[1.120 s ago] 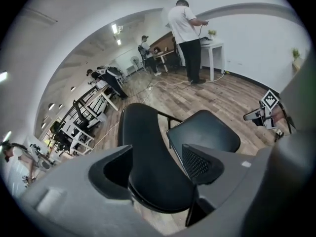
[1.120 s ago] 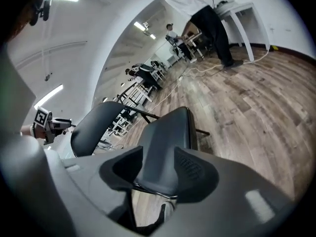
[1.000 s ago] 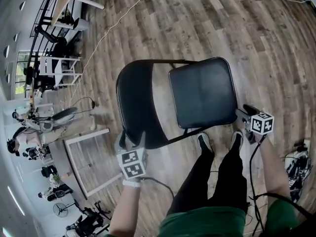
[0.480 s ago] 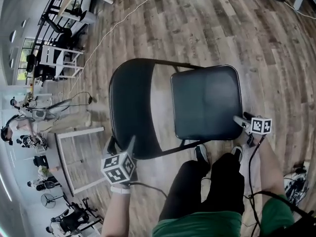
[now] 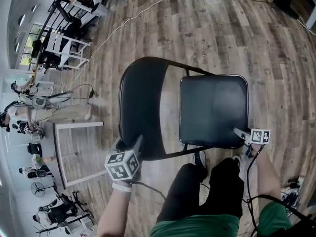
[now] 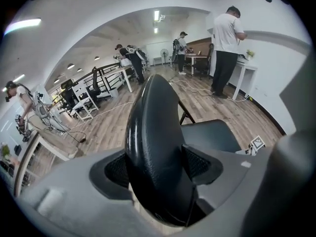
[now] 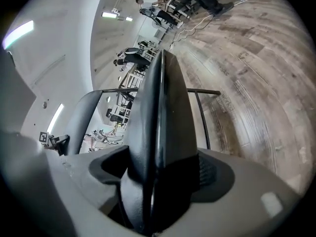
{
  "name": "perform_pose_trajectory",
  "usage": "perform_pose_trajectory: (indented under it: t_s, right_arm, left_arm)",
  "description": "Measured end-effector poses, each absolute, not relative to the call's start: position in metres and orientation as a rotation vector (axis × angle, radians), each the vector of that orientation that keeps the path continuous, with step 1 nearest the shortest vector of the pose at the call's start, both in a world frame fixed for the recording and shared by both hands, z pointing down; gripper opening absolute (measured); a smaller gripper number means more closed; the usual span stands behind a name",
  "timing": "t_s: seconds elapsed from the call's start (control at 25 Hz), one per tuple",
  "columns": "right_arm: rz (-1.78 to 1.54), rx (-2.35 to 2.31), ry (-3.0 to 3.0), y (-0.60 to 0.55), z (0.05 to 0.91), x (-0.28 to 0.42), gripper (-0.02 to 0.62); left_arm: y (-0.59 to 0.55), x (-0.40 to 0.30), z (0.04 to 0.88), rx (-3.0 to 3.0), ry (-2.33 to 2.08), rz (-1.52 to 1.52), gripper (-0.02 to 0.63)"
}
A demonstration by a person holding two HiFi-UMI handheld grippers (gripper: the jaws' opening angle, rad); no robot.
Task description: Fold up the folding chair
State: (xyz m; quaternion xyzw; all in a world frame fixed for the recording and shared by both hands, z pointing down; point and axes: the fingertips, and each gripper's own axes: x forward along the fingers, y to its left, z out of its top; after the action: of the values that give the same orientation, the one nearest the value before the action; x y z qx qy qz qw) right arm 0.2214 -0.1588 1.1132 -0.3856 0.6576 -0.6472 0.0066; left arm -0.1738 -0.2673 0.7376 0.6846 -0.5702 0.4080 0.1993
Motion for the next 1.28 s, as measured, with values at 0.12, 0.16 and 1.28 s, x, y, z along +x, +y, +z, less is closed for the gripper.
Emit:
perform_pose_trajectory:
  t_s: [0.12, 0.16, 1.28]
  right_arm:
    - [-2.035, -1.273, 2.038, -0.155, 1.113, 0.223, 0.390]
    - [-2.025, -1.260, 2.038, -0.157, 1.109, 0.219, 0.390]
    - [-2.046, -1.481, 2.051, -0.201, 0.897, 0.068, 0.275]
  left_arm:
    - [-0.270, -0.177, 0.737, 1.921, -1.574, 1.113, 0.308]
    - [-0.271, -0.181, 0.736, 1.915, -1.574, 1.101, 0.305]
    - [-0.286, -0.246, 0.599, 1.929, -1.597, 0.889, 0.210]
